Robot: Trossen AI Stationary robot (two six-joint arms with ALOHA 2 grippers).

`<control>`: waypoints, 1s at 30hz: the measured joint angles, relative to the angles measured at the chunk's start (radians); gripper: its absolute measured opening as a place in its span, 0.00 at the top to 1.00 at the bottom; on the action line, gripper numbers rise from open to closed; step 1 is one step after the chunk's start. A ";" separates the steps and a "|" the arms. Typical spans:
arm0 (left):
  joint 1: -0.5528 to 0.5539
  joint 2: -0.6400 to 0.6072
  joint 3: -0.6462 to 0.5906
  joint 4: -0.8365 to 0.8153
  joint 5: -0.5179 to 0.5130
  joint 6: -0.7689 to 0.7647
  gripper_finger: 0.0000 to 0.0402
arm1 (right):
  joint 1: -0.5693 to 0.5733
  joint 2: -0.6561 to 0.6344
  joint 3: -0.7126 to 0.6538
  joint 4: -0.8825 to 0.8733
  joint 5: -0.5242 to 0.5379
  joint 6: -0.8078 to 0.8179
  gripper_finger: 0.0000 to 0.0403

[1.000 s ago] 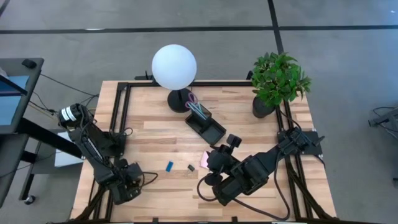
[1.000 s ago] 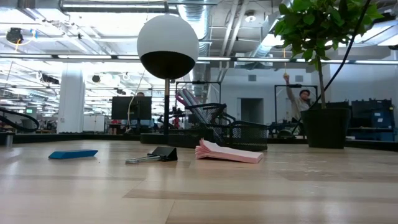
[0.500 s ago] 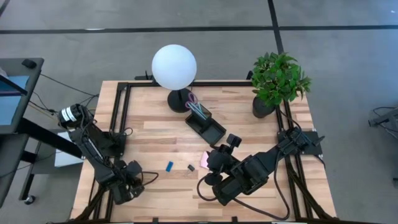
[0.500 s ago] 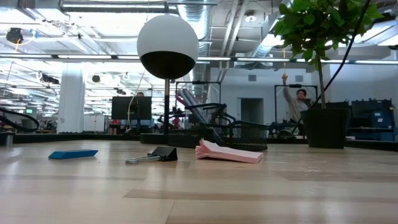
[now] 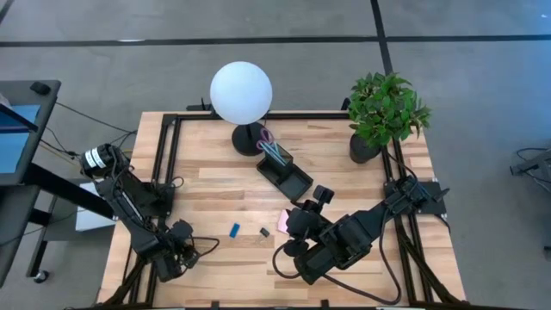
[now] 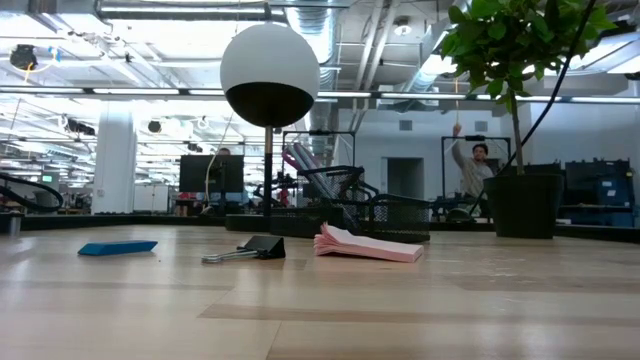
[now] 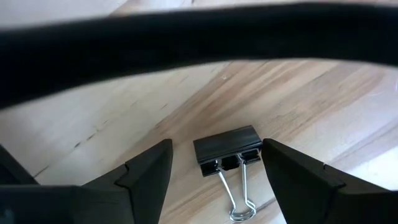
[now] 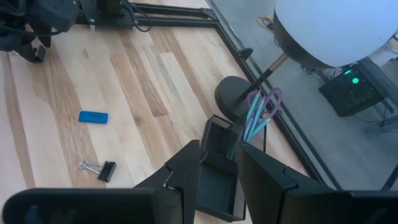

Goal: Pick and place office supplies into organizer
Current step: Put the left black binder clip into the desk organizer

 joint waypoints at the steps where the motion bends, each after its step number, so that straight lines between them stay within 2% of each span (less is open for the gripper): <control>1: 0.000 0.000 0.000 0.000 0.000 -0.006 0.39 | 0.000 0.000 0.000 0.000 0.000 -0.005 0.75; 5: 0.000 0.000 0.000 -0.004 0.001 -0.010 0.44 | 0.000 0.000 0.000 0.000 0.000 -0.013 0.75; 14: 0.000 -0.001 0.000 -0.003 -0.007 -0.009 0.69 | 0.000 0.000 0.000 0.000 0.000 -0.013 0.75; 19: 0.010 -0.001 0.000 0.003 -0.057 -0.001 0.69 | 0.000 0.000 0.000 0.000 0.001 -0.014 0.75; 23: 0.062 -0.001 0.000 0.003 -0.059 0.054 0.66 | 0.000 0.000 0.000 -0.008 0.021 -0.013 0.75; 26: 0.134 -0.001 0.000 0.004 -0.090 0.146 0.65 | 0.000 0.000 0.000 -0.008 0.087 -0.007 0.75; 30: 0.268 -0.002 0.027 0.000 -0.182 0.335 0.69 | 0.012 -0.001 0.000 -0.008 0.109 -0.012 0.75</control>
